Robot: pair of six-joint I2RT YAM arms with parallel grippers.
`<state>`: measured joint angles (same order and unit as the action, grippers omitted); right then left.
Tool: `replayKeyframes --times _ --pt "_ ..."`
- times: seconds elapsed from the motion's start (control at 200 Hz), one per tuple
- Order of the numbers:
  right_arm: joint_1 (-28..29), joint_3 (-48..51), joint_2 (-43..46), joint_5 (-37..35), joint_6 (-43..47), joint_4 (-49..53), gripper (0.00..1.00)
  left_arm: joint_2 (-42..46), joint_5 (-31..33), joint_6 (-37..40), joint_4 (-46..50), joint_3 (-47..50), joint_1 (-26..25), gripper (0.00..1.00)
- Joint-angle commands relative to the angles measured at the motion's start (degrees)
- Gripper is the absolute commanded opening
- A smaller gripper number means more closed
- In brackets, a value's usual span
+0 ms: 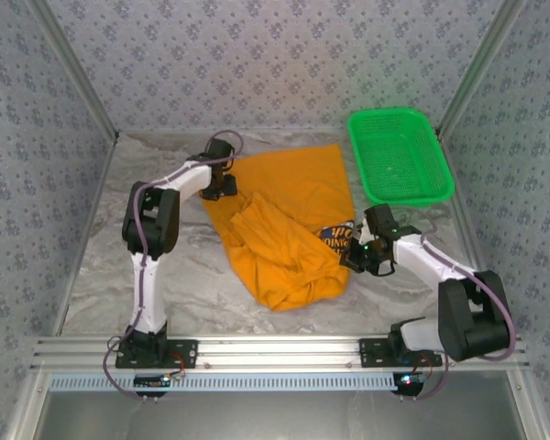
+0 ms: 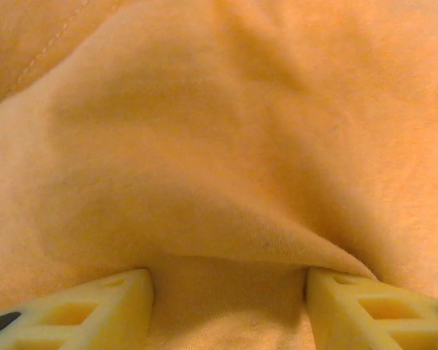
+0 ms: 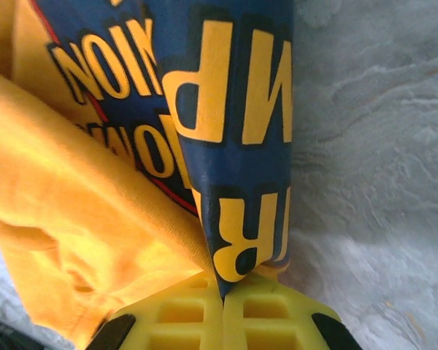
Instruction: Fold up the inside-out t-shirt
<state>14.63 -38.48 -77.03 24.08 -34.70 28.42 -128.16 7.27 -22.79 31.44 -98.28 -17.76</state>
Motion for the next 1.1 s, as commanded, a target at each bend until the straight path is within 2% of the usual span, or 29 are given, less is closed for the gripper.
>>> replayKeyframes --times 0.0,0.085,0.135,0.165,0.19,0.225,0.28,0.365,0.505,0.645,0.715,0.885,1.094 --pt "3.53 -4.79 -4.1 -5.06 -5.39 -4.78 0.0 -6.82 -5.26 7.19 7.11 -7.63 2.65 0.57" --pt "6.23 -8.86 -7.73 -8.03 -6.8 -5.39 0.01 -5.88 -10.05 10.91 6.24 -10.33 3.37 0.55" --pt "7.09 -10.54 -8.88 -8.62 -7.34 -5.74 0.18 -2.61 -12.44 13.07 5.12 -9.6 3.14 0.51" --pt "7.08 -11.23 -8.88 -9.06 -7.64 -5.51 0.38 -0.51 -12.58 13.33 5.01 -8.98 2.96 0.5" --pt "7.08 -11.5 -8.59 -9.77 -8.0 -5.0 0.51 1.31 -12.29 13.12 5.08 -8.47 2.68 0.5" --pt "6.83 -11.49 -7.63 -11.02 -8.24 -4.2 0.6 4.12 -12.45 12.92 4.4 -6.81 1.99 0.5" --pt "5.94 -10.84 -5.1 -13.64 -8.15 -2.54 0.66 9.36 -13.26 13.55 1.66 -2.32 -0.01 0.51" --pt "3.74 -8.92 -0.34 -18.19 -8.36 0.71 0.7 17.43 -14.74 16.5 -3.45 6.13 -5.81 0.52" --pt "-3.59 -4.92 7.98 -19.73 -6.56 4.18 0.7 25.75 -18.06 18.26 -9.46 15.9 -19.41 0.57" --pt "-10.82 -0.86 15.55 -16.56 -5.39 3.38 0.7 23.7 -20.68 19.71 -10.82 16.68 -33.23 0.59" --pt "-14.24 -0.07 18.12 -14.1 -5.24 3.41 0.7 20.45 -18.69 21.9 -10.35 15.93 -38.18 0.62" --pt "-18.44 0.8 21.84 -8.01 -5.13 2.91 0.7 11.93 -11.55 23.32 -4.66 10.56 -43.02 0.63" --pt "-20.11 2.43 22.0 -4.95 -5.12 1.9 0.7 7.5 -9.91 22.18 -3.38 7.86 -46.25 0.65"
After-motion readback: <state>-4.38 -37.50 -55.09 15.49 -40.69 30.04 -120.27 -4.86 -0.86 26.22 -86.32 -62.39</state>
